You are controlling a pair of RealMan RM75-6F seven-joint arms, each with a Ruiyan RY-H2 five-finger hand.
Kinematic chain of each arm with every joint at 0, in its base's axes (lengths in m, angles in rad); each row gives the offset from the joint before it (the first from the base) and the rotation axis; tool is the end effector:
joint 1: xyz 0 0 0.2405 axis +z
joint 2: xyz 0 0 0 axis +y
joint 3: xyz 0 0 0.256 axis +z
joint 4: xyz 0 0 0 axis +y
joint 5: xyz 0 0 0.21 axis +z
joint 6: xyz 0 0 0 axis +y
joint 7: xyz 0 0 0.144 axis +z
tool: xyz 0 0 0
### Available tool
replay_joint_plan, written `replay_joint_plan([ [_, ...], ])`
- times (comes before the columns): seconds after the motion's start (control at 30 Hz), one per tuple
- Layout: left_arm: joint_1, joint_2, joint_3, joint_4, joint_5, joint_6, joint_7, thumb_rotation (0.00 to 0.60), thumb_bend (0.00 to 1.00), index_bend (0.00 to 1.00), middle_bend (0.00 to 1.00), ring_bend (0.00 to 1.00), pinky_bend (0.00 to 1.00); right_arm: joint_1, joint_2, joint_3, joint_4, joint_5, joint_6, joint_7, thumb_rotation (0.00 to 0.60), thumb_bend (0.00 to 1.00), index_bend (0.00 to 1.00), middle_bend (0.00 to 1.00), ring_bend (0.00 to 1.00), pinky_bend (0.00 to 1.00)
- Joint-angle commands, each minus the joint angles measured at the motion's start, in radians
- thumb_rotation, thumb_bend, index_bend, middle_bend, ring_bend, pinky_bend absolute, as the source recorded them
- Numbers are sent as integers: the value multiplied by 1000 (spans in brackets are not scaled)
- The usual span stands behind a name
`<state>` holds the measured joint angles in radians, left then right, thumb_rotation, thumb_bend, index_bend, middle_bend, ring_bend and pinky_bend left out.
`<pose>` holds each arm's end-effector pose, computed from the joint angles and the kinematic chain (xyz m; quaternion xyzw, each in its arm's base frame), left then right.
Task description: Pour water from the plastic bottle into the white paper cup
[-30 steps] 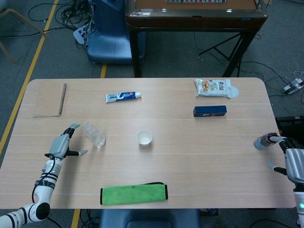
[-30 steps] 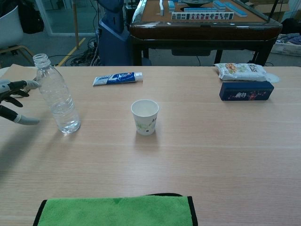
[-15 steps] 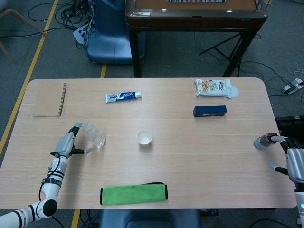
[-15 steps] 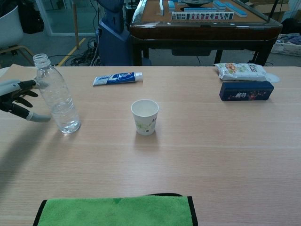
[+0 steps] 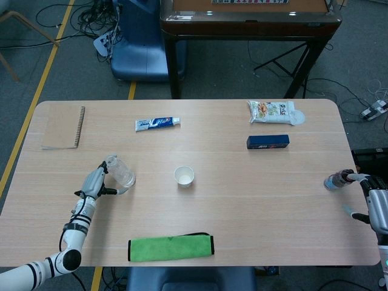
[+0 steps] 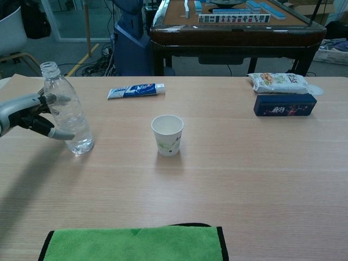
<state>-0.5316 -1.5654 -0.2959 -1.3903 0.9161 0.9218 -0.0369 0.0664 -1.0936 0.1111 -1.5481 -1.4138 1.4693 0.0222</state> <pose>-0.2415 0.3376 0.0016 -0.5077 -0.6254 -0.4072 0.4304 -0.3351 -0.1881 0.1869 0.5618 -0.3781 0.3676 0.6374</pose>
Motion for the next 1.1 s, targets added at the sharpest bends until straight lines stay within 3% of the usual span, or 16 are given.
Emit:
replay_joint_plan([
  [0.03,-6,-8,-11,0,-15,-10,-17,600,0,0,0,102,208,0,0,0,1,1,0,1,600,0,311,324,256,443],
  [0.8,-44,-64,-49,51,-117,-40,-49,600,0,3,24,105,213,0,-1,0,1,0,-1,-1,600,0,311,324,256,443],
  [1.1,-50,-88,-61,75,-121,-40,-76,600,0,56,50,106,213,0,0,1,2,2,-1,2,600,0,311,324,256,443],
])
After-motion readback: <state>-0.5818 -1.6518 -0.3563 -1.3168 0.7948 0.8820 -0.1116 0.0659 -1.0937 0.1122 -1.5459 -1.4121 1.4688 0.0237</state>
